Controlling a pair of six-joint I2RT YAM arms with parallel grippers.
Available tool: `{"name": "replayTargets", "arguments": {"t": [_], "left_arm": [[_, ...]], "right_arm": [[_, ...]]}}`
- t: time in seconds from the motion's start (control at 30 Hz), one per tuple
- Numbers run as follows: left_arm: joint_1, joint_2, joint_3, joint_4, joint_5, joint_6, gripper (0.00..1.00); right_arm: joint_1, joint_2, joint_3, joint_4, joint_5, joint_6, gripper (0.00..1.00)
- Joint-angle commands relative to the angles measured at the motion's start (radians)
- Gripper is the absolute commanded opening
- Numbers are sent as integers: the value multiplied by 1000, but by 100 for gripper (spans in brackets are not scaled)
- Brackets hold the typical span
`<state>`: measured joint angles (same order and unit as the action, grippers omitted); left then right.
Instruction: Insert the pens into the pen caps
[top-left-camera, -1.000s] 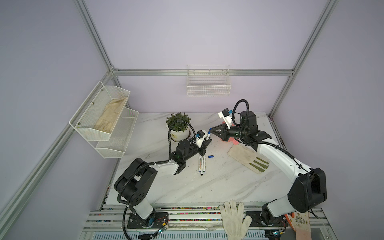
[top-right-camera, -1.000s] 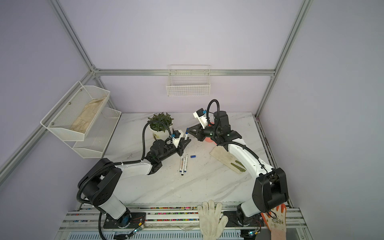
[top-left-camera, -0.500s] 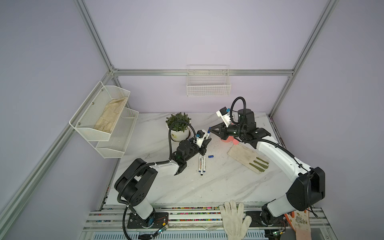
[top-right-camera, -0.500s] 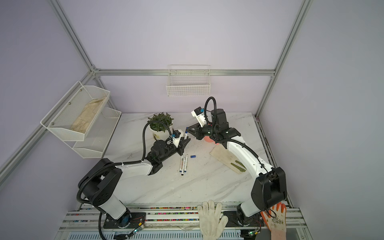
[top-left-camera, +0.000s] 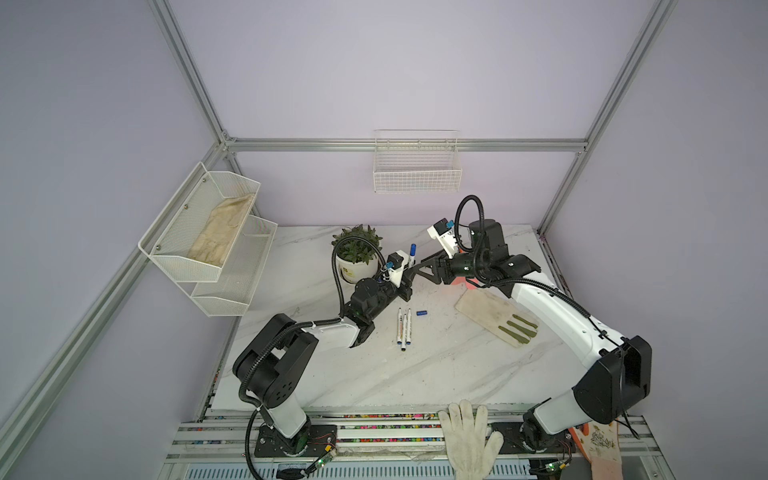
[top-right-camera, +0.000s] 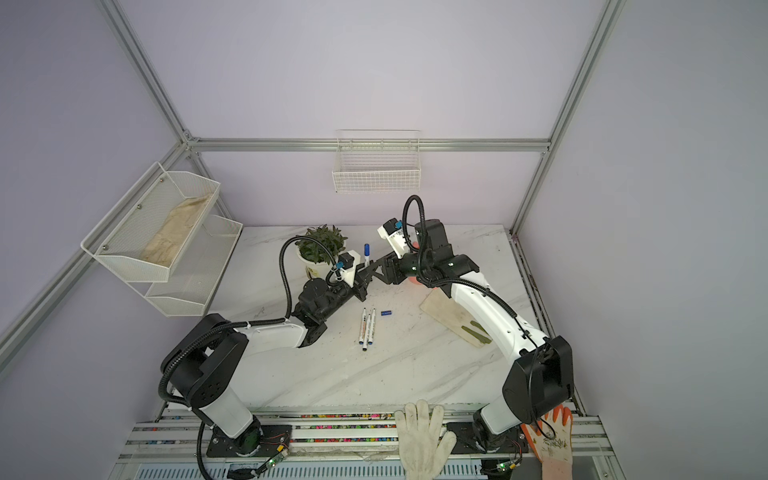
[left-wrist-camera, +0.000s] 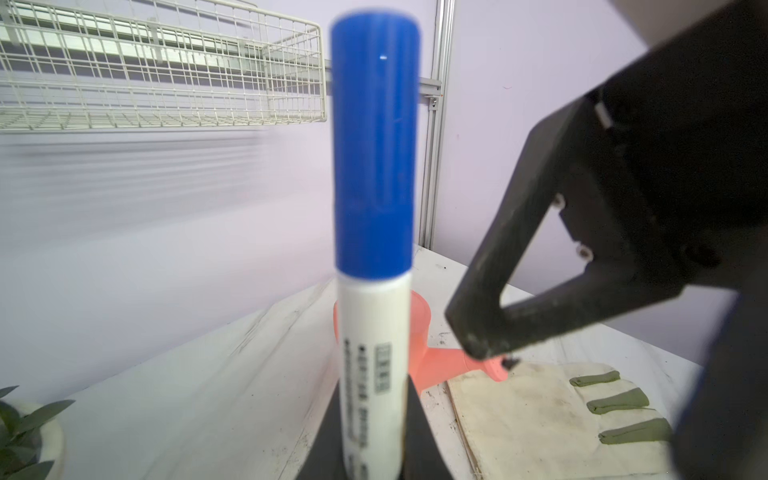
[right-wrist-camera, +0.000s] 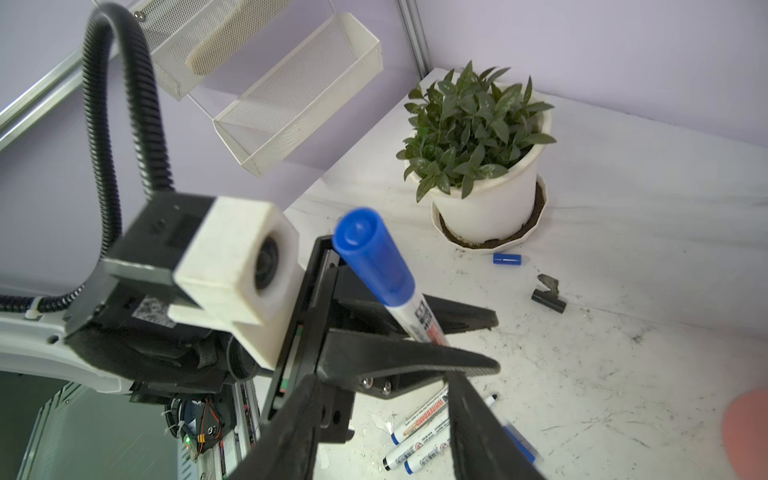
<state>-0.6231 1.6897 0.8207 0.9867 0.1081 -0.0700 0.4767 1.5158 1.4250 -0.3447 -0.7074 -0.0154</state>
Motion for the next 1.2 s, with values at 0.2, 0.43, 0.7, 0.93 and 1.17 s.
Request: {"name": "replayTargets", "arguments": {"t": [0.2,0.43,0.7,0.93,1.17], "left_arm": [[-19,-24,-30,94,-8,-48,0],[-33,-28,-39,105,-21,-65,0],[-35,-28,-28,106,-18,-65,0],[-35,-47,-16,112,-30,-77,0],[-22,-78,135,159,-161,-80,0]], "right_arm": [[-1,16,142,119,79,63,49],[65,124,207,129,70,68,46],[80,121,148,197,84,124,22],[80,126,86,207,63,140,0],[80,175,-18,155,38,182,0]]}}
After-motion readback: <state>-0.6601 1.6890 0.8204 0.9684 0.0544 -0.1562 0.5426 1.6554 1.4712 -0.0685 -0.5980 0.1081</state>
